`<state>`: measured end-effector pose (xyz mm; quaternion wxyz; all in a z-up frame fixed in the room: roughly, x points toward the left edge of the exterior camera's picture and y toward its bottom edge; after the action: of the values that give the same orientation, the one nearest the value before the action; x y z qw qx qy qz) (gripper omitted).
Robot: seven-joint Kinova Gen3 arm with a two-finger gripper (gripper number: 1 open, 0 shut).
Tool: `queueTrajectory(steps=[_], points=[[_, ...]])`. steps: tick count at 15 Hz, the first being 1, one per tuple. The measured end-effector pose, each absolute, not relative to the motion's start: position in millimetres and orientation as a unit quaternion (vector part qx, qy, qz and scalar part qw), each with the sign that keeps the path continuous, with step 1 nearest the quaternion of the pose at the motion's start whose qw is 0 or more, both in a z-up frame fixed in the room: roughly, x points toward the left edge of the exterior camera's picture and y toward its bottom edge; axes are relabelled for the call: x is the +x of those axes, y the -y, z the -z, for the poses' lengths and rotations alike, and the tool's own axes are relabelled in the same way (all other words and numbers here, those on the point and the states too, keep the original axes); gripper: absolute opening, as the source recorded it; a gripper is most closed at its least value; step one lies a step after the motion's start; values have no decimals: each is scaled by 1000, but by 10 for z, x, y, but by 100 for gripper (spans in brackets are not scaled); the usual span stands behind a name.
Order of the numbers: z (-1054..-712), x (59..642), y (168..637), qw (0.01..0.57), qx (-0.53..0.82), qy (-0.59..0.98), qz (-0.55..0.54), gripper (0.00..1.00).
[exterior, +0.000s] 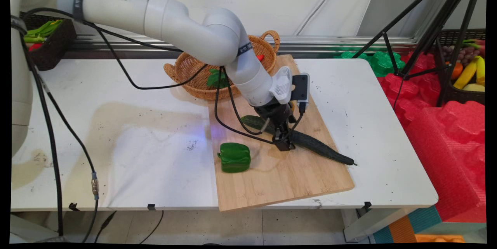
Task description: Pick up the cucumber from the cutting board, then place the picked object in the vegetable basket
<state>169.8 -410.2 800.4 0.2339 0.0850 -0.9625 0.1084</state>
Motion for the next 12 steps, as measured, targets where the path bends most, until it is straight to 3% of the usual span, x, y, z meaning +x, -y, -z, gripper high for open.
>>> queueTrajectory(steps=[1,6,12], points=[[-7979,1679,4122,232,81,963,-108,0],[-7999,1643,4172,230,58,964,-119,0],[-8470,1873,4025,253,43,955,-149,0]])
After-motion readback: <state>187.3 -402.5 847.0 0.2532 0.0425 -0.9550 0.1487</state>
